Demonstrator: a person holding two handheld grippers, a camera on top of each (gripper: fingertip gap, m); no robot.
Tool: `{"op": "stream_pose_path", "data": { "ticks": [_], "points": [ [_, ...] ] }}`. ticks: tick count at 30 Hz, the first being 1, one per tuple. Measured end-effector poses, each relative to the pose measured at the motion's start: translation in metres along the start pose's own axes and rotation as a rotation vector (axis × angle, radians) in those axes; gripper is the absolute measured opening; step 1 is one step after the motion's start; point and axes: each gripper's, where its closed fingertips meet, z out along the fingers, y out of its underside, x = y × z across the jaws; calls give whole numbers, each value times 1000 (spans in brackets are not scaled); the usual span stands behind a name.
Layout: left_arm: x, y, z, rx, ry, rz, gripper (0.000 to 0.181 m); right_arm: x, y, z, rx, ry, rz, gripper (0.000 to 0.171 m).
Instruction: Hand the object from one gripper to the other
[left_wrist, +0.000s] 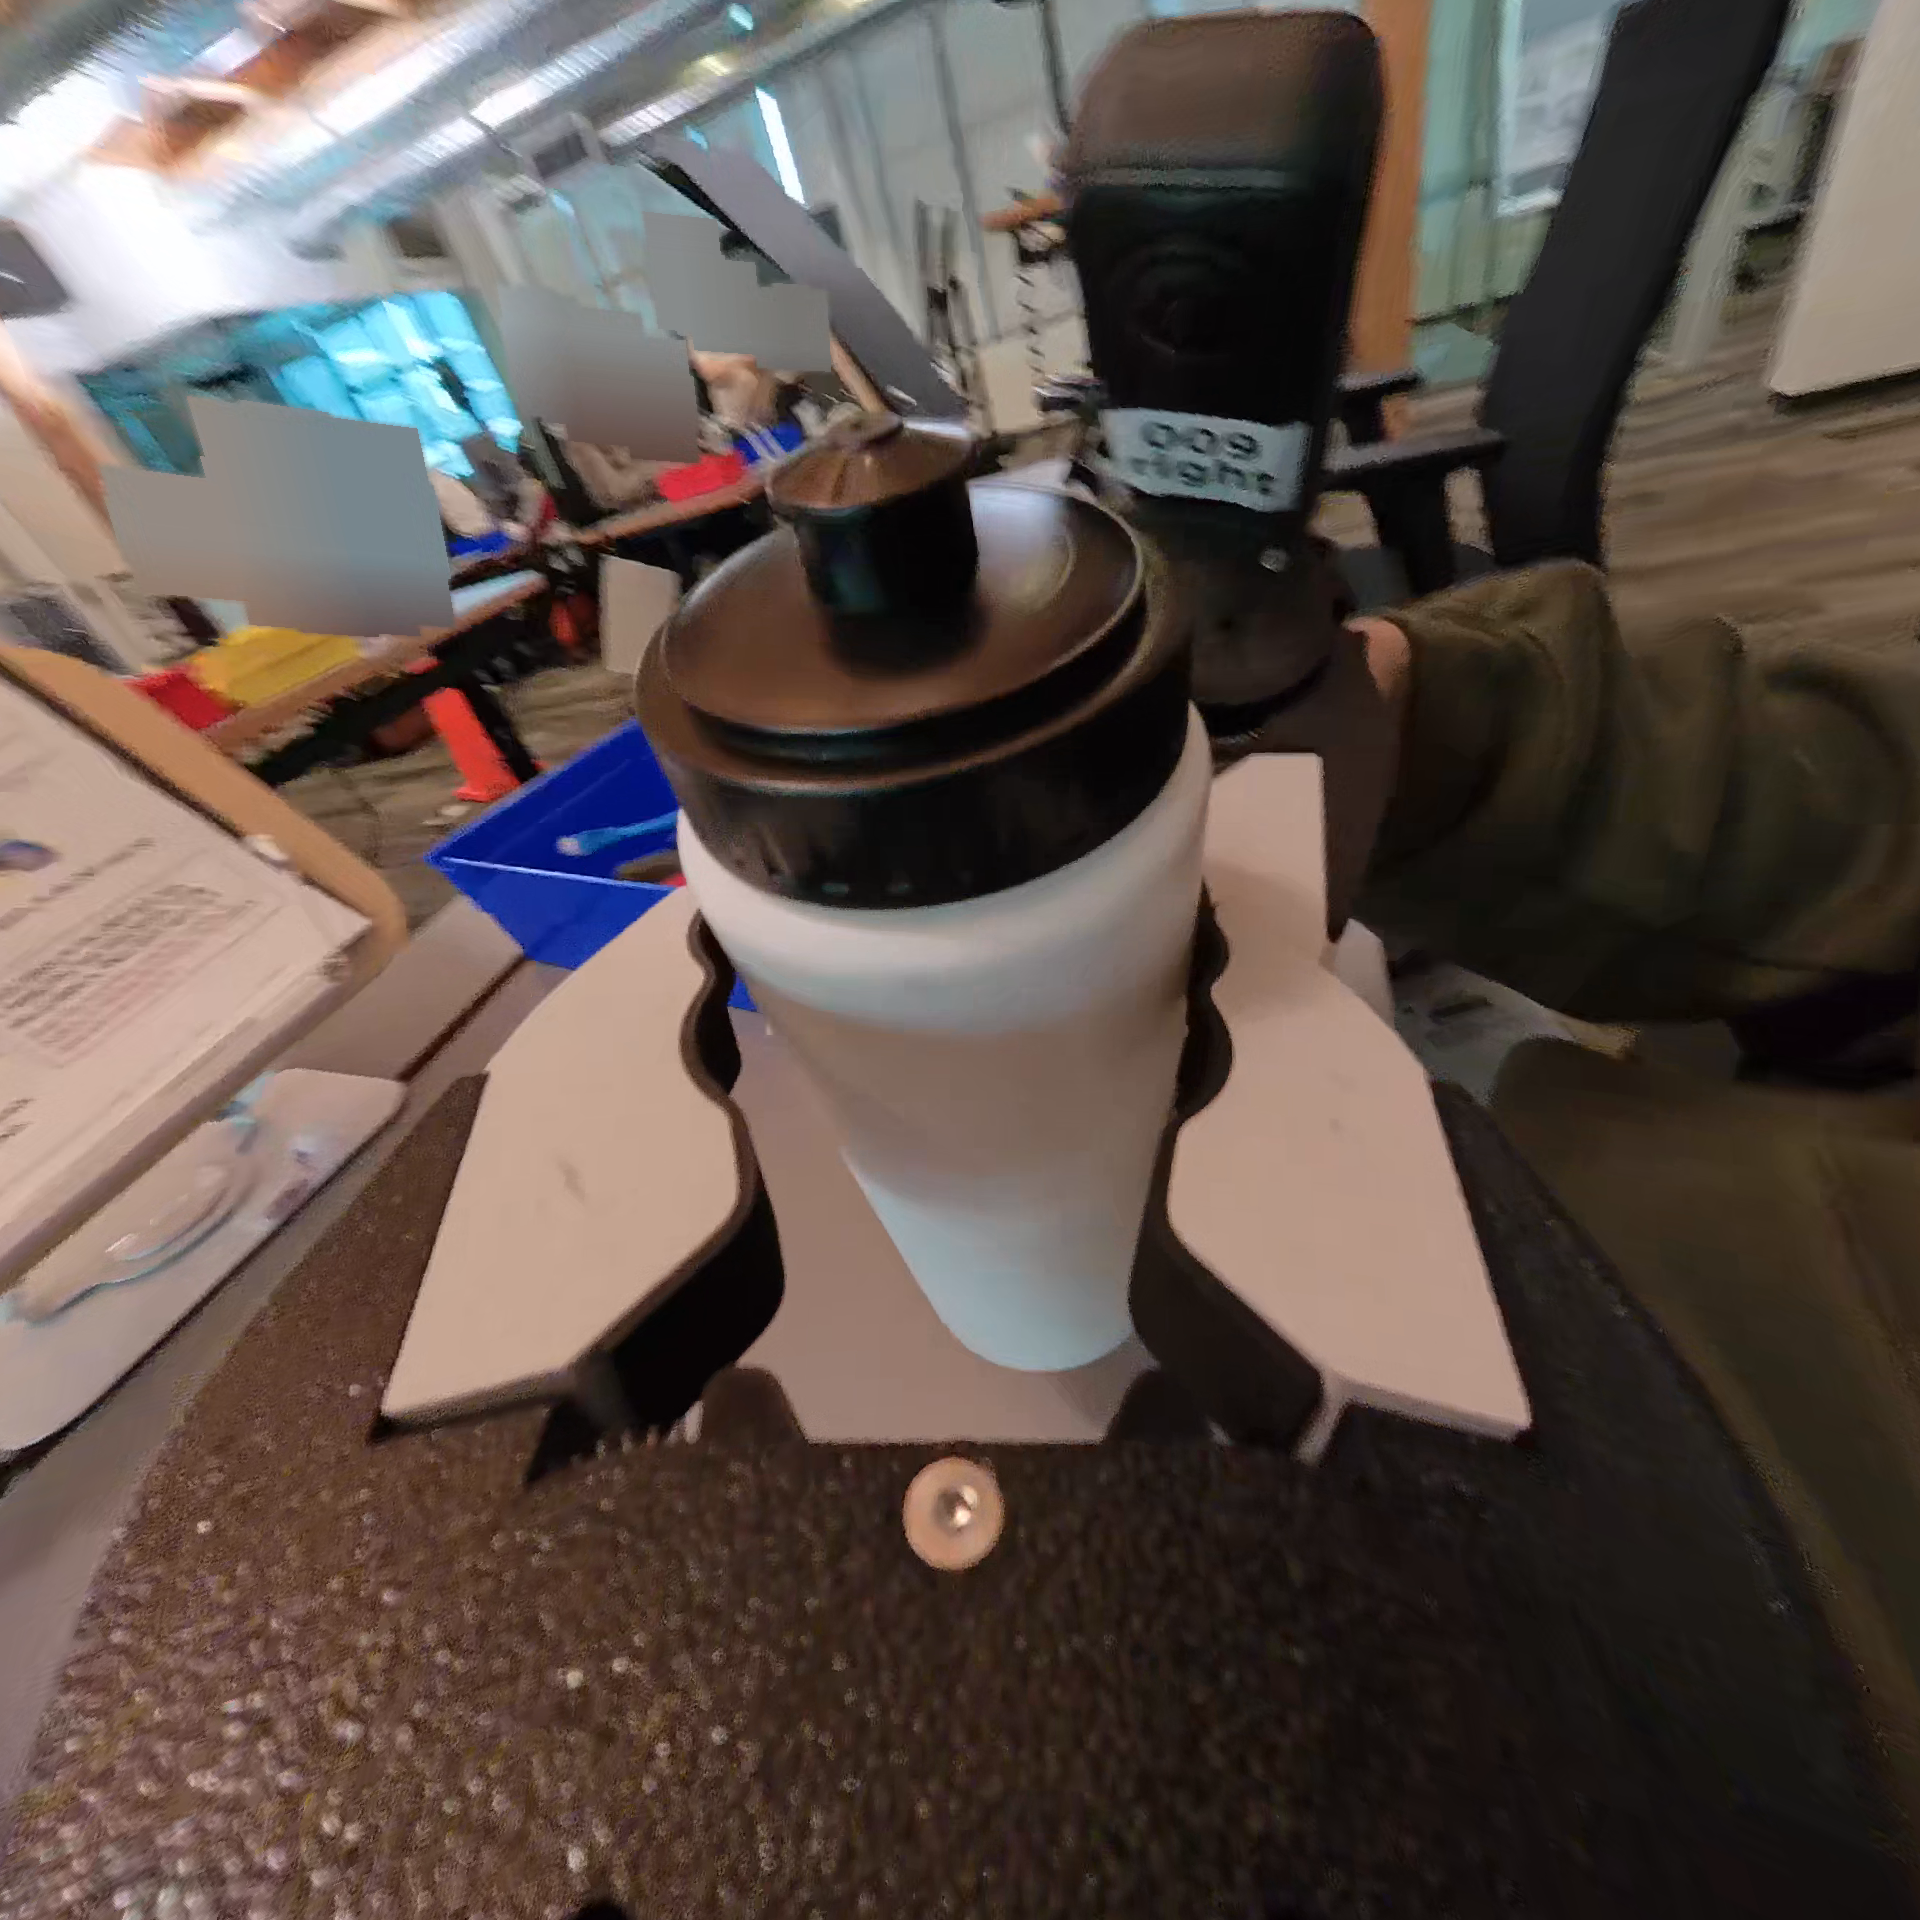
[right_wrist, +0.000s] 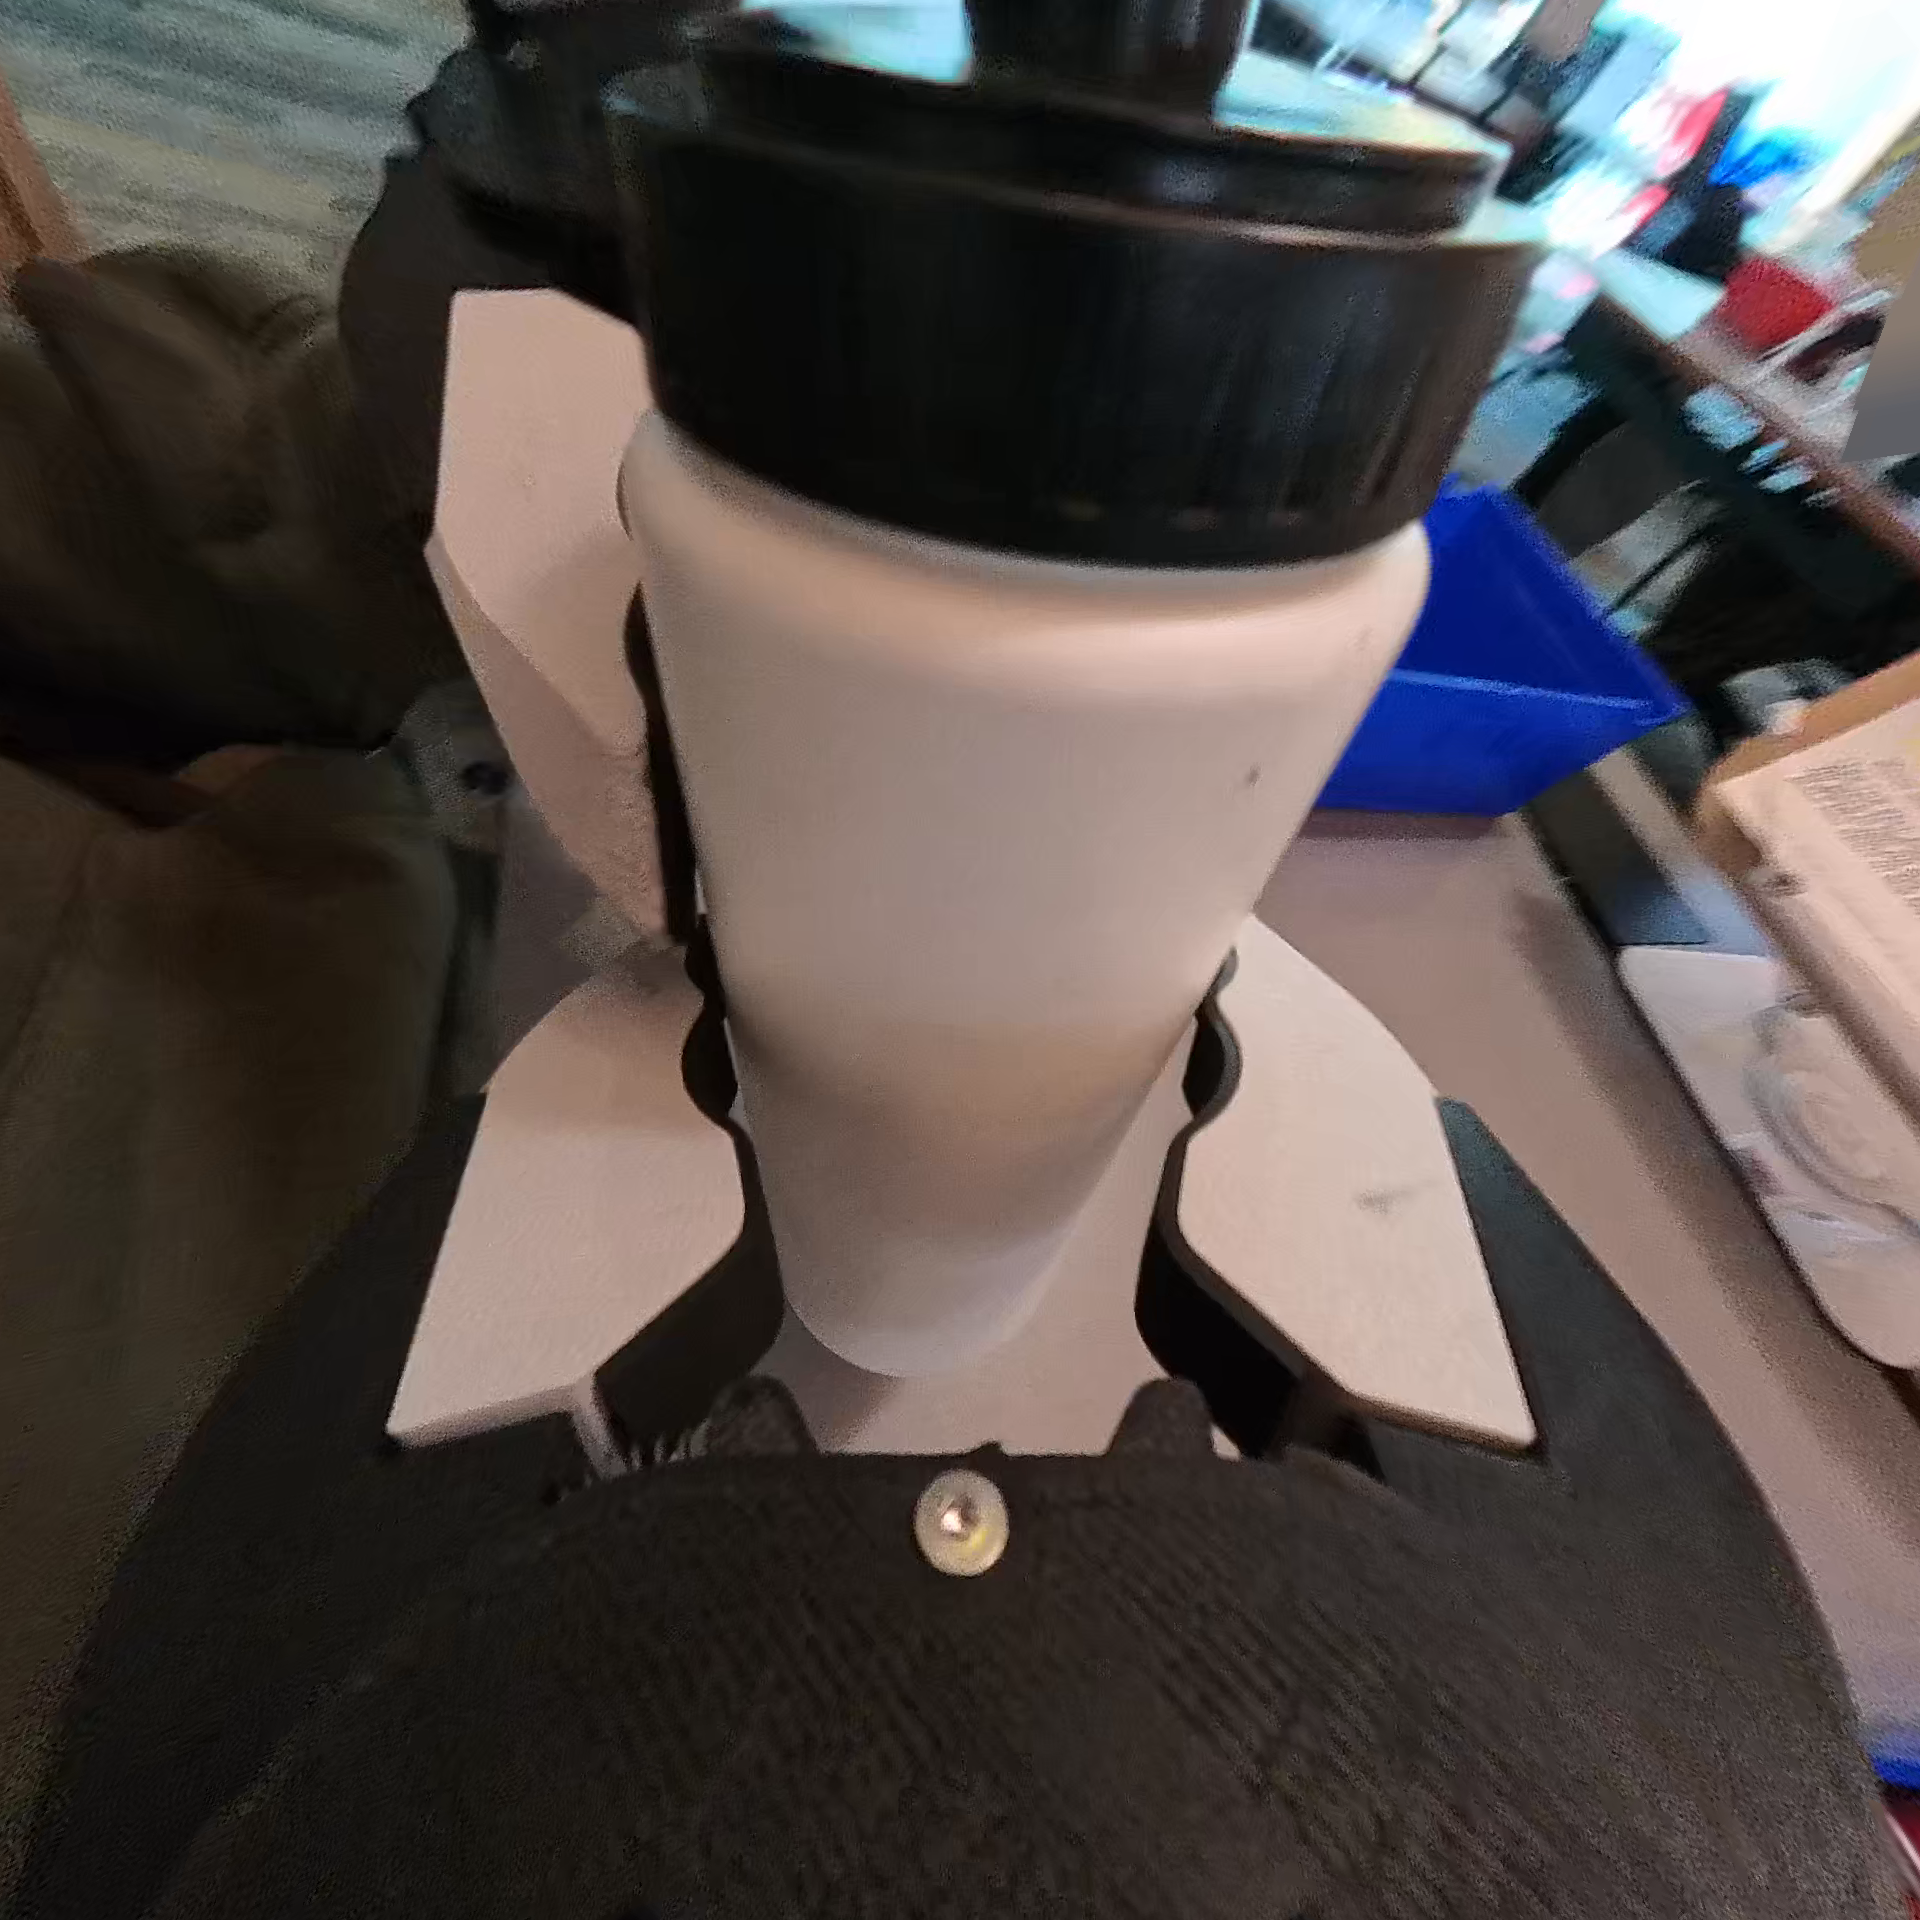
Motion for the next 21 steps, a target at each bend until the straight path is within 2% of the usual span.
{"op": "stream_pose_path", "data": {
  "ticks": [2,5,7,10,13,16,18,21],
  "points": [
    [-21,-6,-4,53,-122,-42,84,19,-10,-5,91,136,-3,81],
    [-65,-16,-27,206,-355,-249,84,36,-22,-11,183,288,-17,91],
    [-83,-19,-45,324,-453,-379,84,44,-19,-7,146,372,-37,98],
    [-96,-21,-63,424,-563,-486,84,54,-11,2,45,536,-191,106],
    [-89,-28,-62,474,-569,-506,83,55,1,14,-81,634,-330,108],
    [-78,-32,-50,434,-554,-446,83,65,7,12,-136,757,-393,96],
    [-77,-30,-47,388,-544,-438,84,68,8,8,-124,743,-377,92],
    [-71,-36,-46,400,-386,-430,75,62,6,5,-46,573,-230,90]
  ]
}}
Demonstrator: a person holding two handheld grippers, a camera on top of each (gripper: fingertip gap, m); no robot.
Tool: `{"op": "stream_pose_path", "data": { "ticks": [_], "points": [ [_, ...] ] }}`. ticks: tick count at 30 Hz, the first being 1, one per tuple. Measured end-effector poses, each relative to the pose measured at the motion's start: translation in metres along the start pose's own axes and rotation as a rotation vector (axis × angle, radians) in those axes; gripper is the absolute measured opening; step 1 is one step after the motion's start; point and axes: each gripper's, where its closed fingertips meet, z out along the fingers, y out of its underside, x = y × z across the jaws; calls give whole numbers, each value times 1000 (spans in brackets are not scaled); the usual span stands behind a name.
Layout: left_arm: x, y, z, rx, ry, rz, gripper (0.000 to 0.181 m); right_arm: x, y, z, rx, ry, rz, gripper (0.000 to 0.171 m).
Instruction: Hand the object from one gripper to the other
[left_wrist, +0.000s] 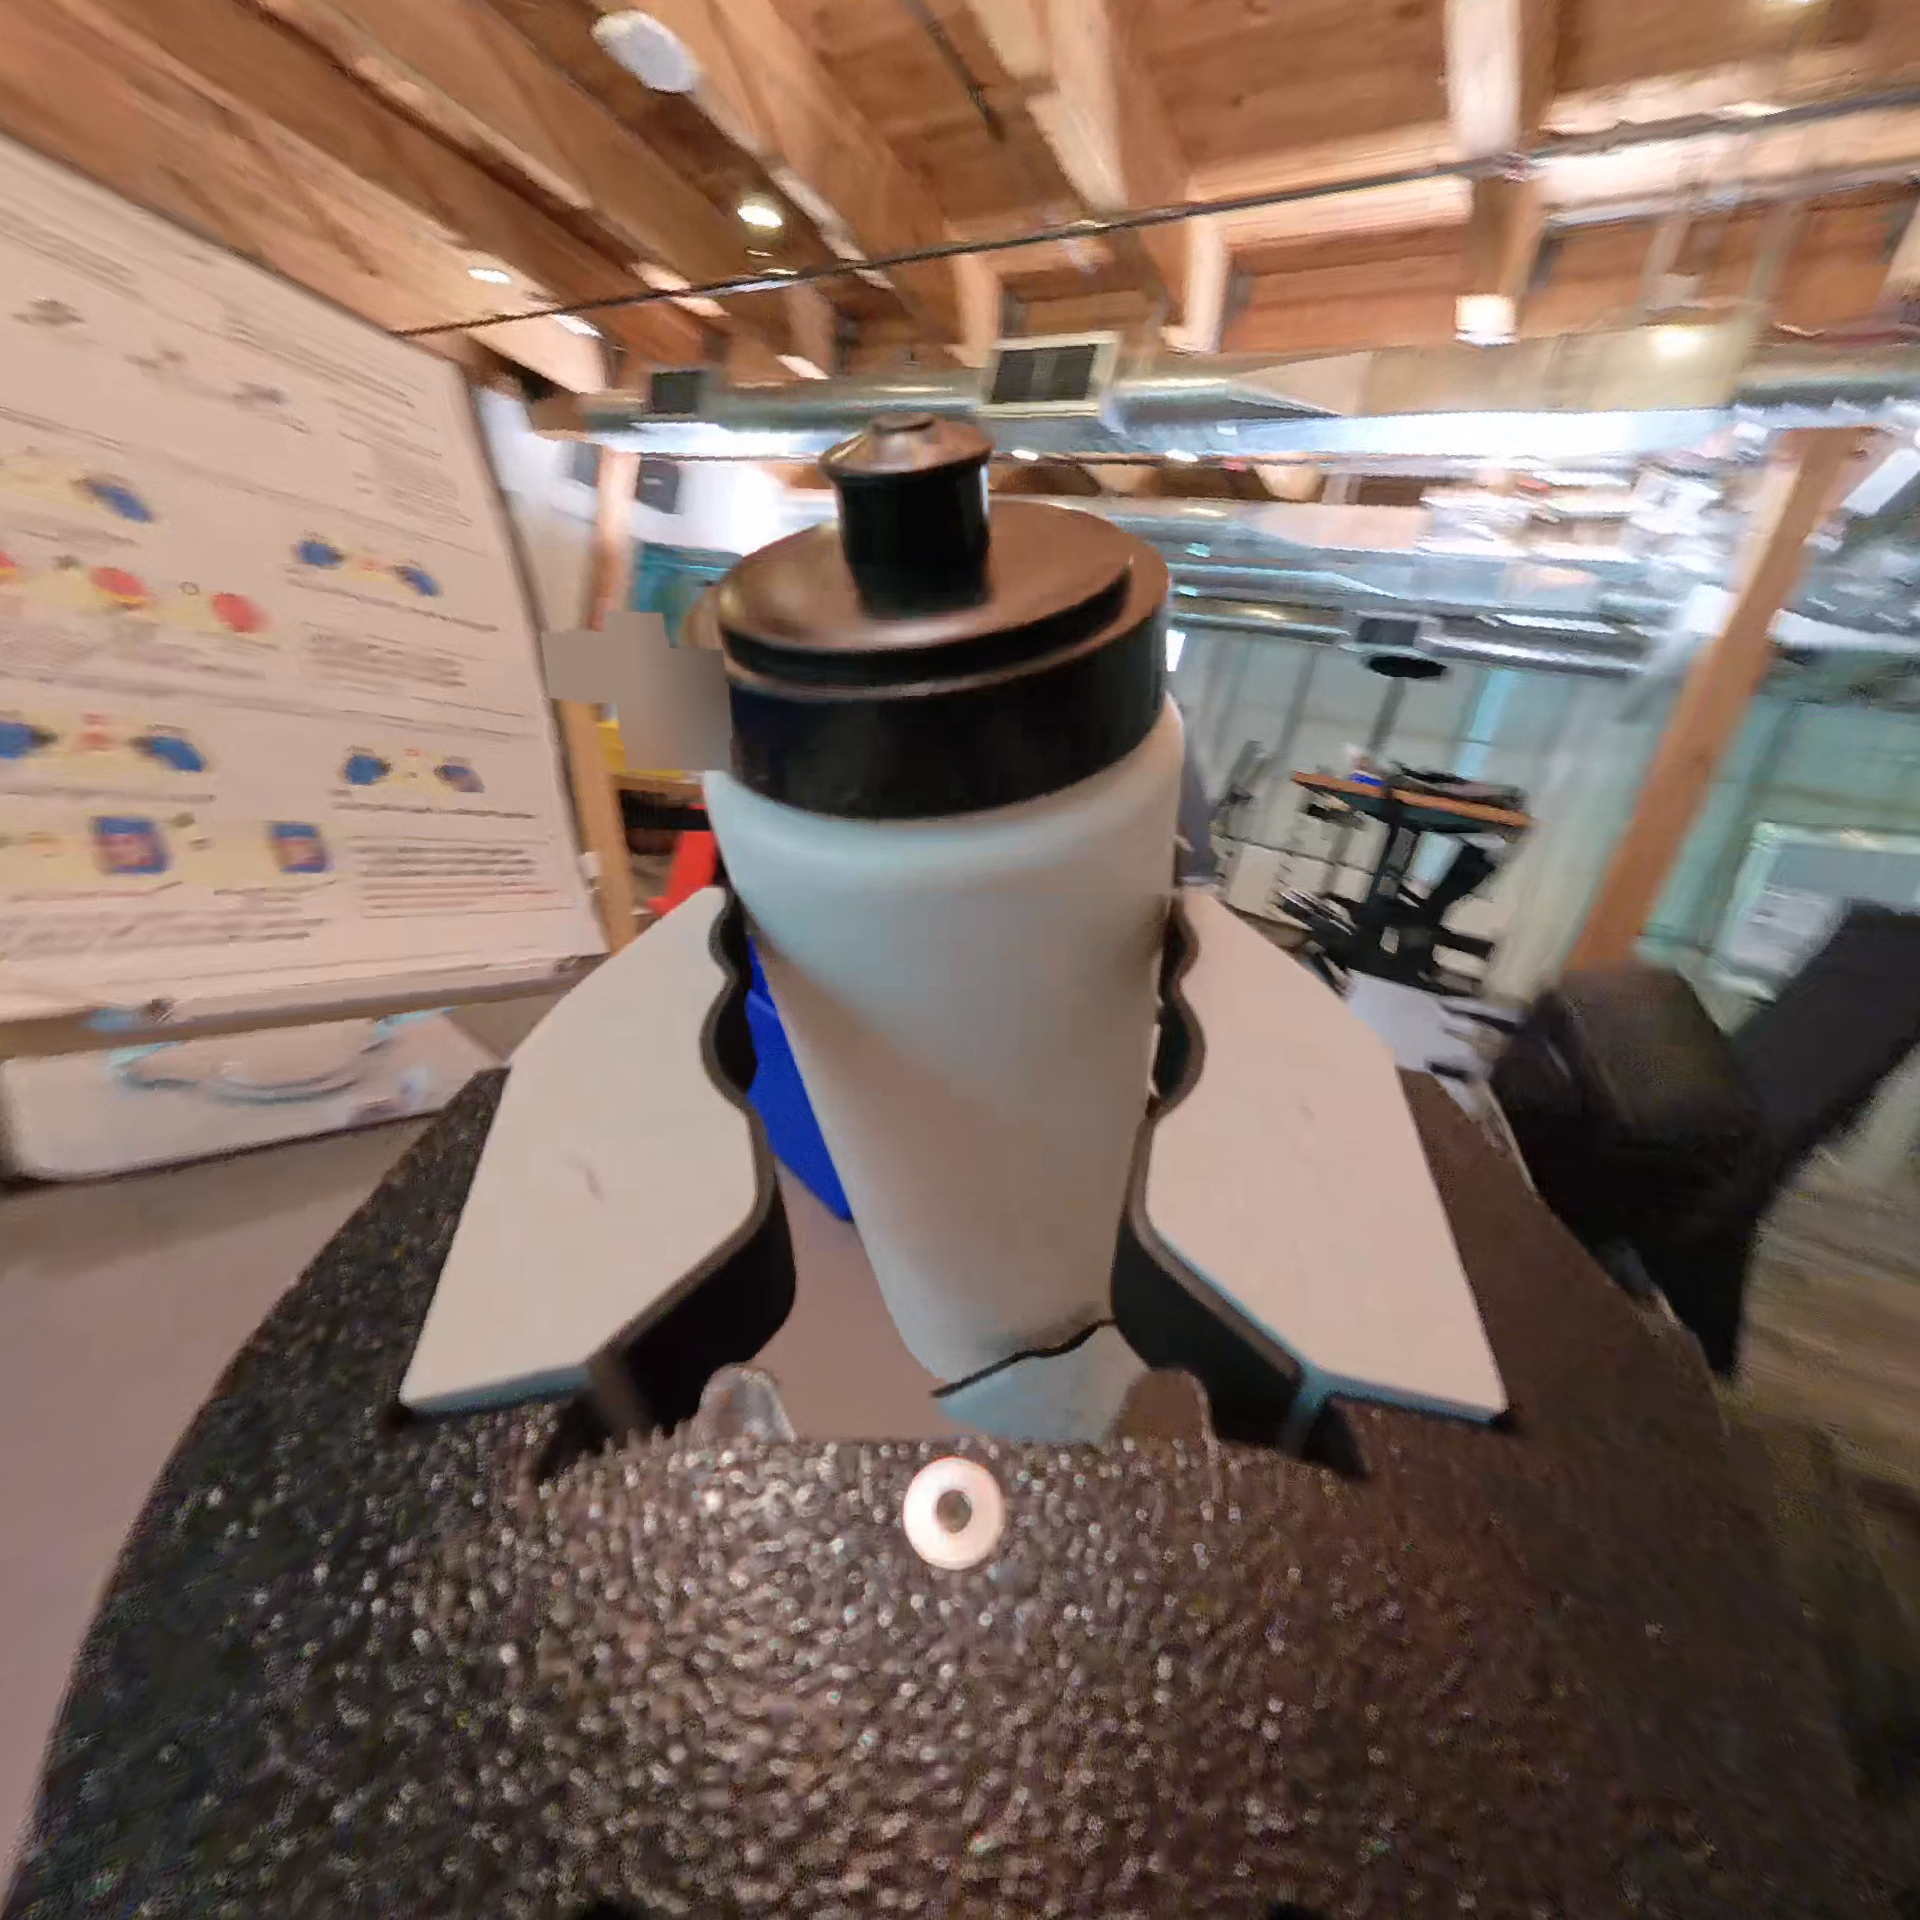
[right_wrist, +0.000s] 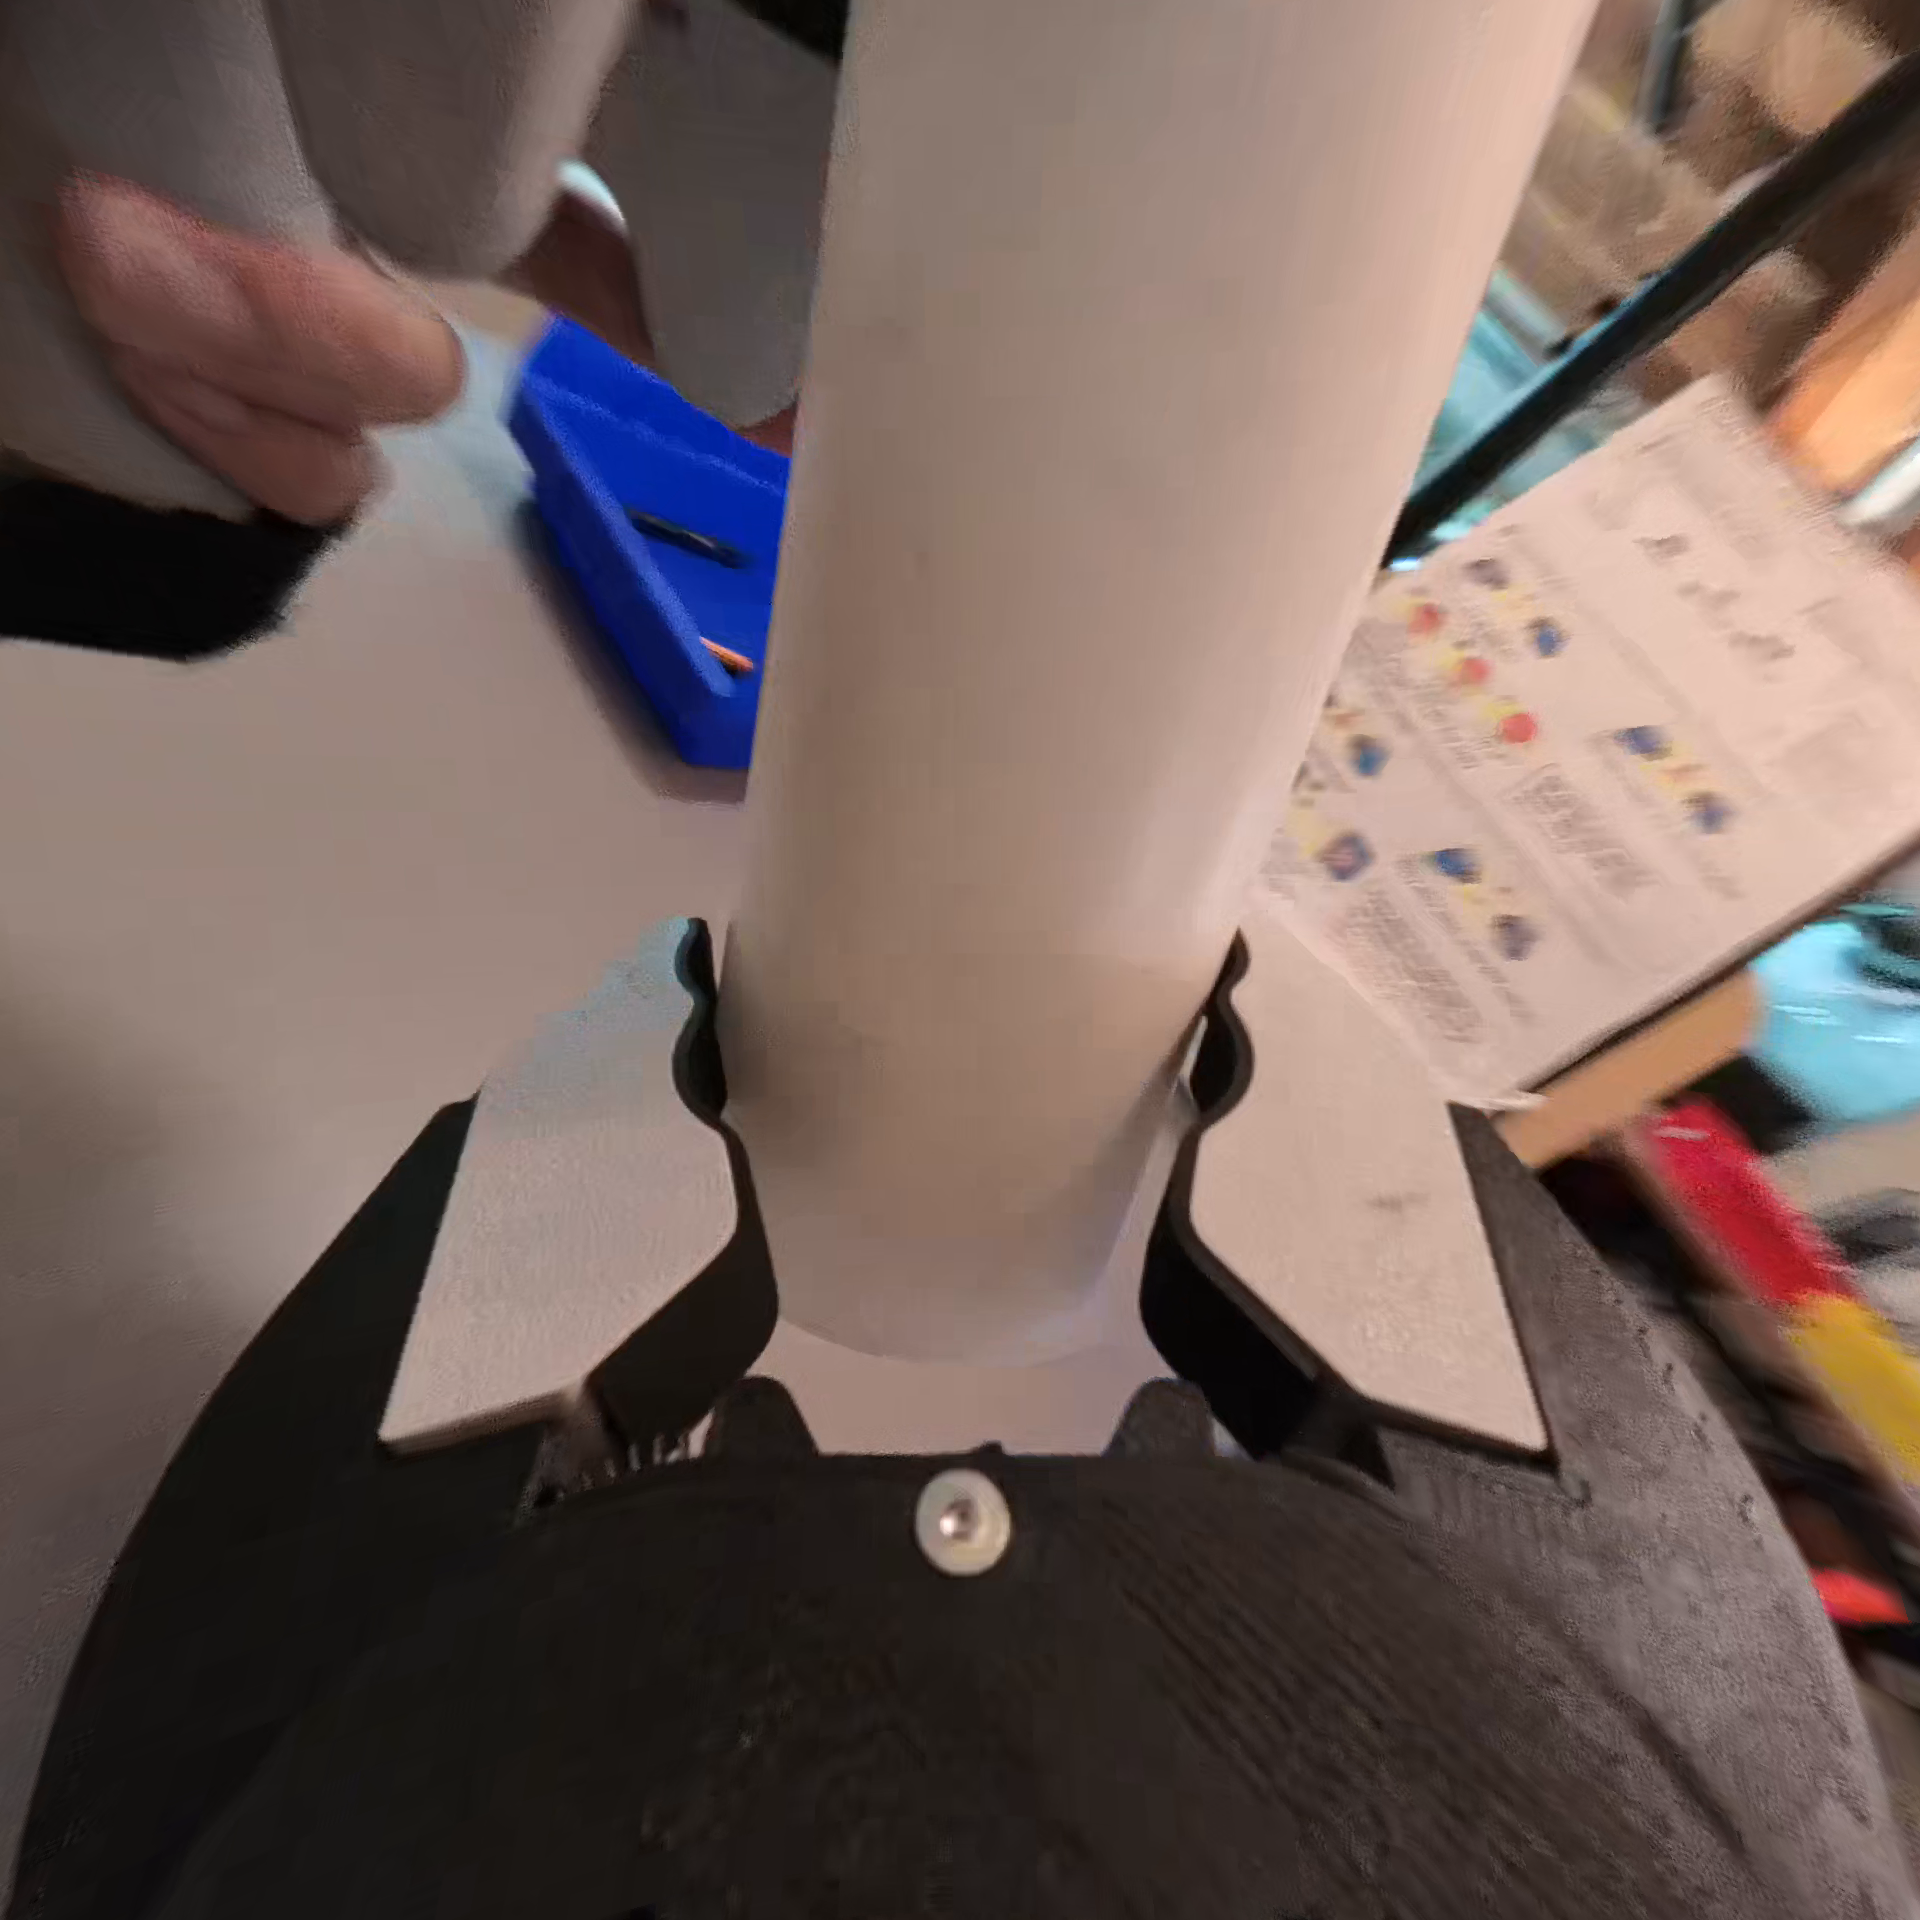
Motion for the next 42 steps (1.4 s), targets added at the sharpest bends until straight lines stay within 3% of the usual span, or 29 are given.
{"op": "stream_pose_path", "data": {
  "ticks": [1,4,7,9,12,14,16,19,24,27,30,36,39,42],
  "points": [
    [5,-1,-1,-12,70,37,73,-3,-4,-3,37,-76,78,90],
    [19,4,-9,-89,247,146,91,-18,-22,-18,185,-343,289,91],
    [23,12,-17,-170,351,105,102,-33,-43,-43,333,-583,388,89],
    [30,12,-21,-160,430,53,111,-41,-49,-51,354,-674,420,87],
    [43,14,-26,-120,552,-7,101,-52,-47,-50,341,-741,446,87],
    [39,19,-22,-147,542,-15,100,-54,-40,-45,302,-733,432,87],
    [30,21,-16,-156,488,-42,99,-51,-31,-38,254,-680,418,85],
    [4,16,-4,-111,275,-93,98,-29,-25,-24,250,-469,387,77],
    [-36,-4,-8,55,-47,-226,98,-17,-20,-6,152,-164,160,108],
    [-33,-2,-7,83,-53,-383,98,-6,-20,0,89,70,-73,111],
    [-24,13,0,21,-12,-478,98,5,-16,-3,19,228,-342,101],
    [-13,33,10,-106,57,-392,99,27,11,-6,-128,243,-394,99],
    [-6,39,10,-183,107,-215,99,40,14,-10,-127,268,-324,98],
    [-17,30,6,-183,14,29,105,61,19,-20,-156,315,-271,98]
  ]
}}
